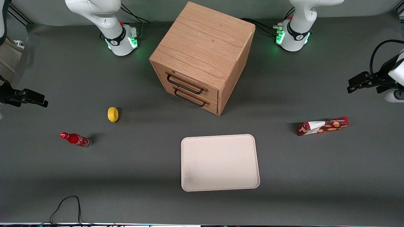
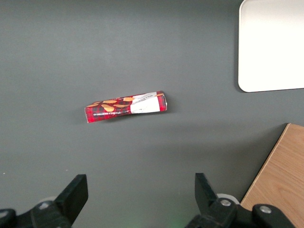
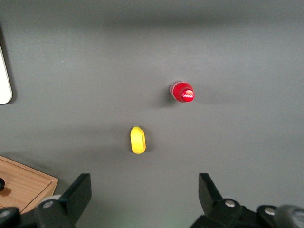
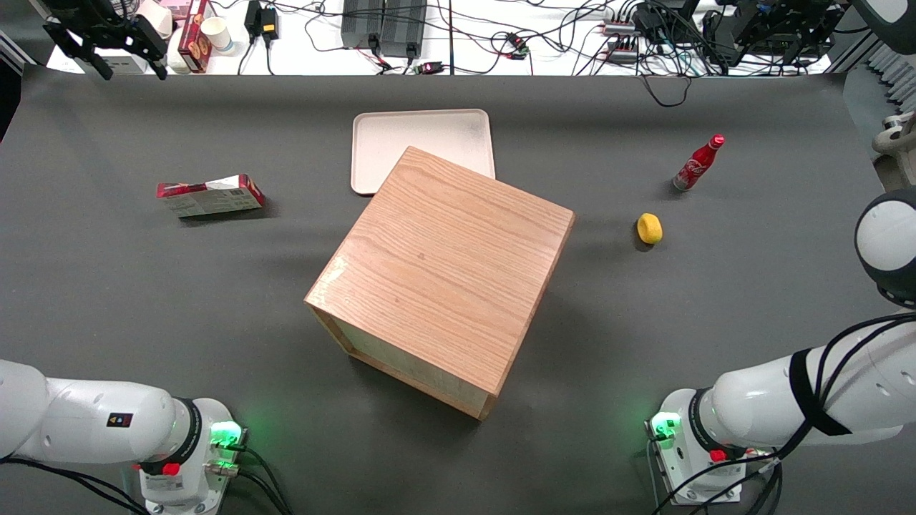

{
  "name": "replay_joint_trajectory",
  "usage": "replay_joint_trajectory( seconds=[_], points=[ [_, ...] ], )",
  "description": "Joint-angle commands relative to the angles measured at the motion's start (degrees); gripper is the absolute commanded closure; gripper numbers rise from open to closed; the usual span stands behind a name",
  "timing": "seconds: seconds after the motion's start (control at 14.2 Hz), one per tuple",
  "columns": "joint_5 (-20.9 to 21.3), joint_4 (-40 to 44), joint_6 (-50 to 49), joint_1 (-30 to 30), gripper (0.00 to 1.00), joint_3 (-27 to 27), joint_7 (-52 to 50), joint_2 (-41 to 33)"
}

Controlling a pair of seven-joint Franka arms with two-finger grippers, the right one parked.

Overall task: Place red cookie box on tray
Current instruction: 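Move the left gripper over the red cookie box and align with it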

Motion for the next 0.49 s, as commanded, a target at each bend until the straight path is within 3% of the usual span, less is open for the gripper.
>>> replay_joint_trajectory(
  seconds=[0.0,0.42],
  points=[
    [1.7,-0.4,-0.8,-2.0,0.00,1.1,-1.0,-0.6],
    [2.7,0.4,-0.4,-1.4,0.00,1.2,-1.2,0.3]
  ],
)
